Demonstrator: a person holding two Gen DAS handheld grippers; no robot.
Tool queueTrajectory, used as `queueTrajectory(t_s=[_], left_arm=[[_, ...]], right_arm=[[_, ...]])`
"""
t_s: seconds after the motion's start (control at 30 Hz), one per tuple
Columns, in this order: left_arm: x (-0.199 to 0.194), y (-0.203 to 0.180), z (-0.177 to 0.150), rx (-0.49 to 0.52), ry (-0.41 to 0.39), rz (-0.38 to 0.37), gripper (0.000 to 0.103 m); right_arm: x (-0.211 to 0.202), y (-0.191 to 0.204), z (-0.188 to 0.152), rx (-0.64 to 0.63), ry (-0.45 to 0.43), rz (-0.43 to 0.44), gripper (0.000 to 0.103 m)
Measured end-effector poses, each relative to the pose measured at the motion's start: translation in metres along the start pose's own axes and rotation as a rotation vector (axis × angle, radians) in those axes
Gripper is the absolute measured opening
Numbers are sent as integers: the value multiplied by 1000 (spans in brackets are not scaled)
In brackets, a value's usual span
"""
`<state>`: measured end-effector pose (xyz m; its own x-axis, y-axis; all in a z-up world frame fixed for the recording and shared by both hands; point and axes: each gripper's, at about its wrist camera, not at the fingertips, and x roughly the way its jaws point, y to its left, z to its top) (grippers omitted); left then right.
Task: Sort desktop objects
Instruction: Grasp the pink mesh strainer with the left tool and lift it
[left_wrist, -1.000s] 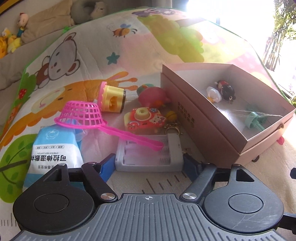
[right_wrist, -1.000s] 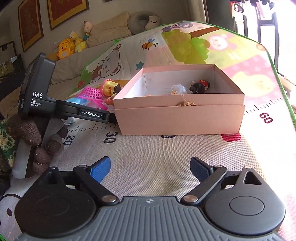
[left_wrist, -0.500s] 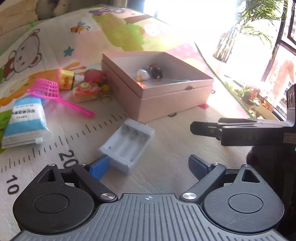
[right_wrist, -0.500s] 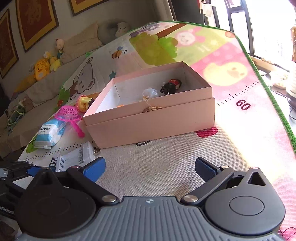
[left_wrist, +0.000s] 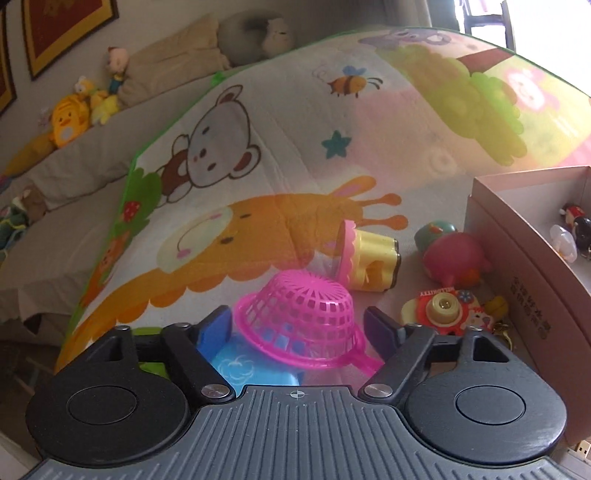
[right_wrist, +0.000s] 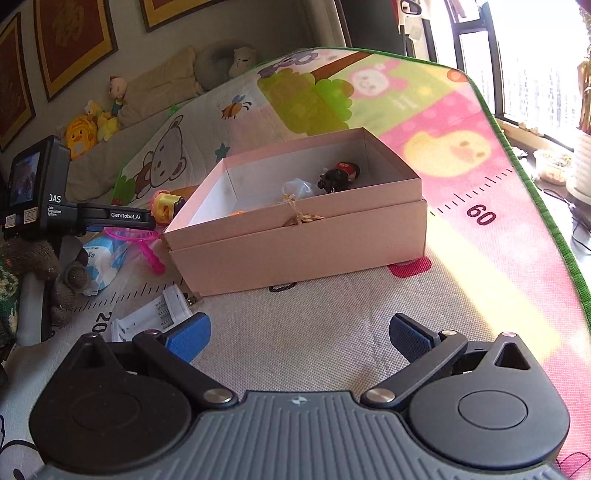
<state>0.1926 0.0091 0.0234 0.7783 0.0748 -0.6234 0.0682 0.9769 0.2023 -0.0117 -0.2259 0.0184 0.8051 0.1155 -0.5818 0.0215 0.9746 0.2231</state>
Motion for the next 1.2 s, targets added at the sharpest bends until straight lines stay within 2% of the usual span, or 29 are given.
queueTrajectory(t_s=[0.17, 0.23, 0.3, 0.43, 0.53, 0.63, 0.7, 0.8, 0.9, 1.0, 1.07, 1.13, 1.2], left_arm=[[-22, 2, -15, 39, -46, -21, 76], [-44, 2, -23, 56, -87, -62, 76], [-74, 1, -33, 74, -119, -151, 76], [-118, 1, -64, 82, -90, -388, 76], [-135, -2, -87, 113, -74, -476, 77], [-141, -4, -108, 141, -49, -531, 78], [-141, -6, -118, 149, -30, -524, 79], [-144, -2, -126, 147, -37, -498, 88], [-147, 6, -126, 172, -50, -439, 90], [-145, 19, -128, 200, -53, -343, 92], [-142, 30, -127, 184, -43, -300, 93], [-141, 43, -127, 141, -29, -295, 95], [-143, 52, -128, 94, -12, -323, 96]], right_arm=[[1, 2, -1, -15, 12, 5, 103], [1, 3, -1, -20, 12, 1, 103], [1, 2, -1, -20, 12, -2, 103], [3, 0, 3, -7, 32, -5, 103], [-3, -1, 13, -43, -21, -36, 103], [-8, -9, 32, -29, -66, -57, 103], [-7, -19, 44, 27, -49, -44, 103], [-1, -18, 42, 71, 18, 54, 103], [7, 12, 28, -51, 70, 83, 103], [13, 48, 16, -213, 93, 122, 103], [17, 69, 11, -292, 100, 146, 103], [24, 86, 10, -340, 123, 182, 103], [34, 101, 10, -386, 129, 191, 103]])
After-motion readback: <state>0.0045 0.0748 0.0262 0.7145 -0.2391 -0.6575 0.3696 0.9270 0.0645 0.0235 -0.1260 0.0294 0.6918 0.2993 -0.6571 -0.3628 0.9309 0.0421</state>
